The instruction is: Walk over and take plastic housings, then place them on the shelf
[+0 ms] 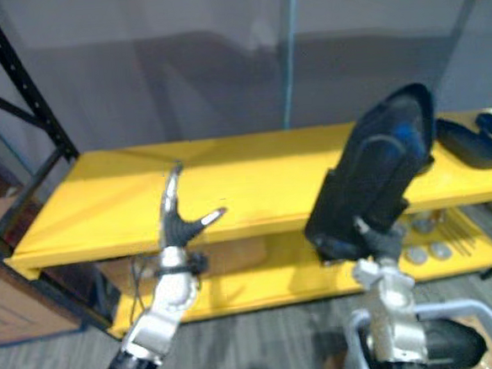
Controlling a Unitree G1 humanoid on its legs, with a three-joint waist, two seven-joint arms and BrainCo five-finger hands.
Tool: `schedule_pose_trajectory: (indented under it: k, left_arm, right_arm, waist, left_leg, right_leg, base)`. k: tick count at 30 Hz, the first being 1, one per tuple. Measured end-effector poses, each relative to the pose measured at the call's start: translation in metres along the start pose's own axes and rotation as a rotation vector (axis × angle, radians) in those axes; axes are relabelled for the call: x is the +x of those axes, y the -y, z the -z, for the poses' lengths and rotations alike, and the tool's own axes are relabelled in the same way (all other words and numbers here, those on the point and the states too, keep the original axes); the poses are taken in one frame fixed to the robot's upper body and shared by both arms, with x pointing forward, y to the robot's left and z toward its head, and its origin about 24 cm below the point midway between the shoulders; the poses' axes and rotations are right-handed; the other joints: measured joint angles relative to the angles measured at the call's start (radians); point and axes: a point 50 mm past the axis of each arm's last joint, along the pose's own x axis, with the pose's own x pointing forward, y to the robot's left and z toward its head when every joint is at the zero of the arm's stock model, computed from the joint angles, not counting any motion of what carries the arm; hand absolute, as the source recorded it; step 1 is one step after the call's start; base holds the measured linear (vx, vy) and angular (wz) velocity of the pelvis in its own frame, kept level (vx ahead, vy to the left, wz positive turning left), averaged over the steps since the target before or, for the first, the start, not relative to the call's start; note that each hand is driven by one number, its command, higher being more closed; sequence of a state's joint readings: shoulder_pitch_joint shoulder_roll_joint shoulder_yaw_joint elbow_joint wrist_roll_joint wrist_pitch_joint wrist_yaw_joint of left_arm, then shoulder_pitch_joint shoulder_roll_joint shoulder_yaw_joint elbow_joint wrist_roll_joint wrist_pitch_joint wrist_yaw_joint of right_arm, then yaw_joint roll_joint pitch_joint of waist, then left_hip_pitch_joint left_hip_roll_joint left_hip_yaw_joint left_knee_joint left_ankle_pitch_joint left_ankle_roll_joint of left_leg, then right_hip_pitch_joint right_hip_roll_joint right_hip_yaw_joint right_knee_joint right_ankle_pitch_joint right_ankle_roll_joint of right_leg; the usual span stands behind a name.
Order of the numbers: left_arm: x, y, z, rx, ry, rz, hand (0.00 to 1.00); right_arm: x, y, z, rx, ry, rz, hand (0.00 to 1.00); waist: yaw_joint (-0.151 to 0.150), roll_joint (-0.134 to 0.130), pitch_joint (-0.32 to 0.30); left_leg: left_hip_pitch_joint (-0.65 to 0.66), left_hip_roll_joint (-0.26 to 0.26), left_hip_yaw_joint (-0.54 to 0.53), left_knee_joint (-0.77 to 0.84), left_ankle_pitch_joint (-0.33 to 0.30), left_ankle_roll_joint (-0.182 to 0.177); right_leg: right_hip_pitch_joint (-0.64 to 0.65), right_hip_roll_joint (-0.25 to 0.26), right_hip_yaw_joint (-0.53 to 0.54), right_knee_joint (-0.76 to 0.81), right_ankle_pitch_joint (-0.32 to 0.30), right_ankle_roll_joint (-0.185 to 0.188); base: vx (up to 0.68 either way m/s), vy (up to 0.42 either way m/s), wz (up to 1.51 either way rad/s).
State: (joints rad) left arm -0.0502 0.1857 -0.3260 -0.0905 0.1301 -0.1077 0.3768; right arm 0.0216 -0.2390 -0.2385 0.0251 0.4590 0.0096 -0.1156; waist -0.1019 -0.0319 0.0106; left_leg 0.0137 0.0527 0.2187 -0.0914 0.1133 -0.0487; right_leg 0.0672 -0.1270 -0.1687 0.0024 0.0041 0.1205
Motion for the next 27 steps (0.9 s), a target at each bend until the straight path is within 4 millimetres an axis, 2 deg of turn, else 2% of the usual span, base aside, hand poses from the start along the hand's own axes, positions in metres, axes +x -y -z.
schedule_pose_trajectory:
  k: [4, 5, 6, 8, 9, 11, 12, 13, 17, 19, 22, 24, 27]
  left_arm:
    - [-0.041, 0.008, 0.031, -0.186, -0.215, 0.246, 0.0]
    - [-0.054, 0.012, 0.044, -0.196, -0.286, 0.31, 0.0]
    - [-0.061, 0.014, 0.051, -0.193, -0.324, 0.344, 0.0]
    - [-0.093, 0.016, 0.078, -0.18, -0.479, 0.444, 0.0]
    - [-0.101, 0.015, 0.084, -0.173, -0.518, 0.459, 0.0]
    - [-0.13, 0.009, 0.103, -0.153, -0.651, 0.509, 0.0]
    - [-0.138, 0.007, 0.108, -0.142, -0.683, 0.518, 0.0]
    - [-0.154, 0.002, 0.116, -0.102, -0.746, 0.537, 0.0]
    - [-0.169, -0.005, 0.125, -0.056, -0.812, 0.533, 0.0]
    - [-0.176, -0.009, 0.129, -0.035, -0.841, 0.508, 0.0]
    - [-0.184, -0.009, 0.131, -0.038, -0.862, 0.5, 0.0]
    - [-0.193, -0.008, 0.133, -0.045, -0.886, 0.492, 0.0]
    - [-0.196, -0.009, 0.134, -0.041, -0.897, 0.466, 0.0]
  right_arm:
    - [0.02, 0.016, -0.016, -0.035, -0.021, -0.072, 1.0]
    - [0.026, 0.02, -0.016, -0.027, -0.054, -0.086, 1.0]
    - [0.028, 0.023, -0.016, -0.021, -0.067, -0.089, 1.0]
    - [0.041, 0.03, -0.018, 0.026, -0.119, -0.114, 1.0]
    - [0.044, 0.033, -0.018, 0.034, -0.127, -0.115, 1.0]
    - [0.054, 0.042, -0.02, 0.075, -0.168, -0.124, 1.0]
    - [0.057, 0.043, -0.02, 0.087, -0.18, -0.13, 1.0]
    - [0.064, 0.041, -0.022, 0.107, -0.204, -0.162, 1.0]
    - [0.081, 0.037, -0.035, 0.079, -0.245, -0.235, 1.0]
    - [0.094, 0.033, -0.047, 0.07, -0.259, -0.264, 1.0]
    - [0.108, 0.026, -0.067, 0.071, -0.253, -0.295, 1.0]
    - [0.115, 0.032, -0.087, 0.033, -0.266, -0.285, 1.0]
    - [0.12, 0.037, -0.104, 0.02, -0.267, -0.278, 1.0]
  waist:
    - [0.014, -0.006, 0.015]
    - [0.028, -0.01, 0.017]
    - [0.036, -0.012, 0.018]
    - [0.041, -0.016, 0.02]
    - [0.044, -0.018, 0.021]
    - [0.058, -0.023, 0.031]
    - [0.062, -0.024, 0.031]
    - [0.067, -0.022, 0.033]
    - [0.068, -0.011, 0.064]
    - [0.091, -0.007, 0.085]
    - [0.097, -0.002, 0.11]
    - [0.103, 0.003, 0.128]
    - [0.117, 0.006, 0.152]
  left_leg:
    - [-0.018, -0.003, -0.021, 0.0, 0.0, -0.002]
    - [-0.019, -0.003, -0.022, 0.0, -0.001, -0.001]
    - [-0.02, -0.003, -0.024, 0.0, -0.001, 0.0]
    - [-0.039, -0.008, -0.05, 0.0, 0.0, 0.004]
    - [-0.044, -0.008, -0.053, 0.0, 0.001, 0.004]
    - [-0.05, -0.017, -0.075, 0.0, 0.008, 0.004]
    - [-0.05, -0.019, -0.078, 0.0, 0.009, 0.005]
    - [-0.05, -0.026, -0.086, 0.0, 0.012, 0.01]
    - [-0.045, -0.048, -0.123, 0.0, 0.014, 0.012]
    - [-0.044, -0.052, -0.126, 0.0, 0.015, 0.014]
    - [-0.044, -0.061, -0.143, 0.001, 0.018, 0.018]
    - [-0.041, -0.072, -0.164, 0.001, 0.019, 0.02]
    - [-0.04, -0.078, -0.177, 0.0, 0.022, 0.024]
  right_leg:
    - [0.0, -0.01, -0.023, -0.007, -0.008, -0.002]
    - [0.002, -0.01, -0.024, -0.011, -0.007, -0.002]
    - [0.003, -0.01, -0.025, -0.012, -0.007, -0.002]
    - [0.004, -0.012, -0.054, -0.013, -0.005, 0.001]
    - [0.002, -0.012, -0.056, -0.014, -0.003, 0.005]
    - [0.008, -0.017, -0.082, -0.013, -0.004, 0.002]
    - [0.008, -0.019, -0.084, -0.012, -0.005, 0.002]
    - [0.013, -0.025, -0.101, -0.012, -0.005, 0.003]
    - [0.04, -0.041, -0.134, -0.013, -0.013, 0.014]
    - [0.041, -0.045, -0.138, -0.012, -0.014, 0.015]
    - [0.05, -0.048, -0.162, -0.012, -0.015, 0.017]
    - [0.066, -0.054, -0.184, -0.013, -0.018, 0.022]
    - [0.073, -0.056, -0.191, -0.012, -0.022, 0.024]
  base:
    - [-0.01, -0.002, 0.19]
    - [0.0, -0.007, 0.04]
    - [-0.02, -0.008, 0.11]
    - [0.02, -0.012, 0.29]
    - [0.07, 0.002, 0.3]
    - [0.05, 0.005, 0.28]
    - [0.07, 0.007, 0.26]
    - [0.06, 0.016, 0.19]
    - [0.03, 0.029, 0.3]
    - [0.0, 0.023, 0.08]
    - [-0.01, 0.018, 0.16]
    - [0.0, 0.027, 0.3]
    - [-0.01, 0.015, 0.13]
